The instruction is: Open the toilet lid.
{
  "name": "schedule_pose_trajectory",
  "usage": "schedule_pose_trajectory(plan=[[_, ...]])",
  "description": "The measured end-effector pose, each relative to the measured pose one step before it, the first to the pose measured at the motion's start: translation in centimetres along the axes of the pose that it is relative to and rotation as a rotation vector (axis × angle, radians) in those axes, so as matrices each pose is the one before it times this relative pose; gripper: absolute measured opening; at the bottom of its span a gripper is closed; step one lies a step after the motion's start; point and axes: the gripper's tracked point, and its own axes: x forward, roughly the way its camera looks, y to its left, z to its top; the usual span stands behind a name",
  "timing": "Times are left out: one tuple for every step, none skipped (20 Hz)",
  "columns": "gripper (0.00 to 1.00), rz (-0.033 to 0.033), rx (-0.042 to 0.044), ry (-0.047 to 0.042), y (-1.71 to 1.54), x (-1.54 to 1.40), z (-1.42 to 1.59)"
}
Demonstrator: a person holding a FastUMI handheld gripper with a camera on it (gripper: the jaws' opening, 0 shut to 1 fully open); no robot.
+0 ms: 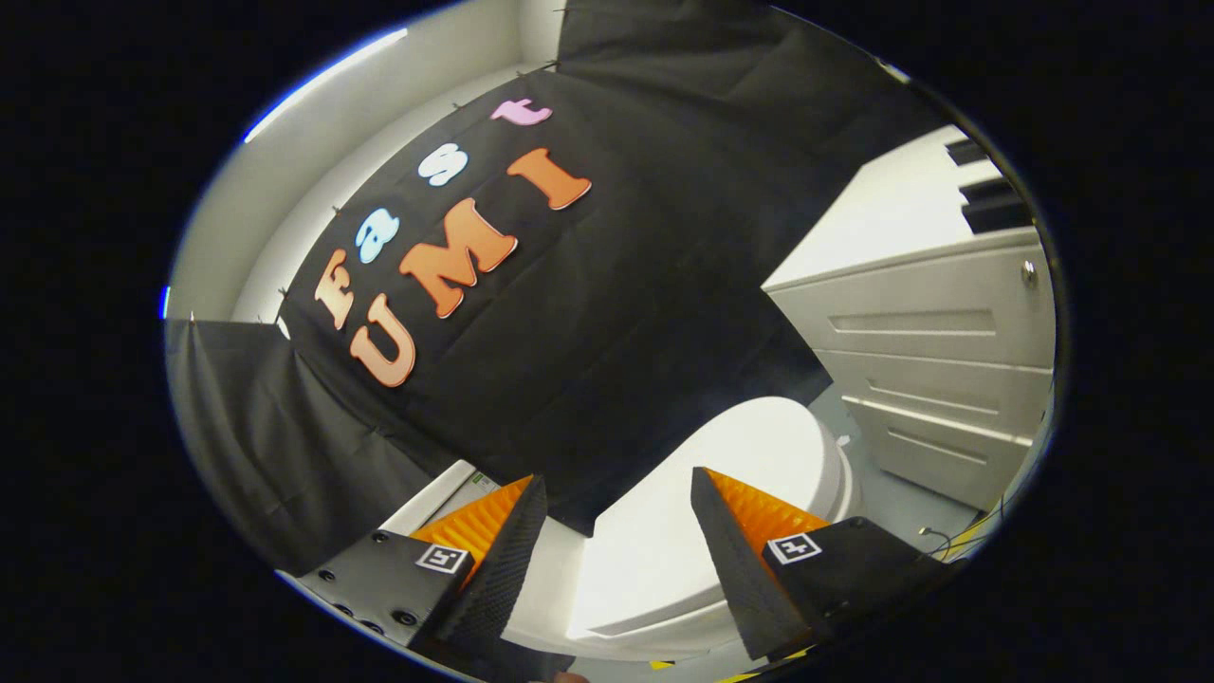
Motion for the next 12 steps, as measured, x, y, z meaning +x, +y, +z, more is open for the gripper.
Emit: schedule_pose_trajectory(plan=[[0.98,0.00313,0.04064,-0.00935,-0.917,0.106,-0.141],[0.98,0.00184,0.03818,-0.01213,-0.973,0.234,0.027],[0.98,-0.00158,0.02962,-0.00997,-0.864,0.052,0.003],[0.98,-0.01417,0.01751,-0.00145,-1.241,0.317,-0.315],[0.98,-0.01259,0.01277,0.00074,-1.299,0.260,-0.424],[0.98,-0.01103,0.01982,0.00140,-1.085,0.208,-0.285],[0.99,-0.01151,0.02350,0.00105,-1.059,0.341,-0.305],[0.98,-0.01550,0.02493,0.00379,-1.181,0.217,-0.266],[0.98,-0.00566,0.02519,-0.00299,-1.084,0.272,-0.021],[0.98,-0.00211,0.02973,-0.00389,-0.915,-0.064,0.240],[0.98,-0.00574,0.02434,-0.00306,-0.975,0.019,-0.038],[0.98,-0.01206,0.01655,-0.00118,-1.122,0.036,-0.080]])
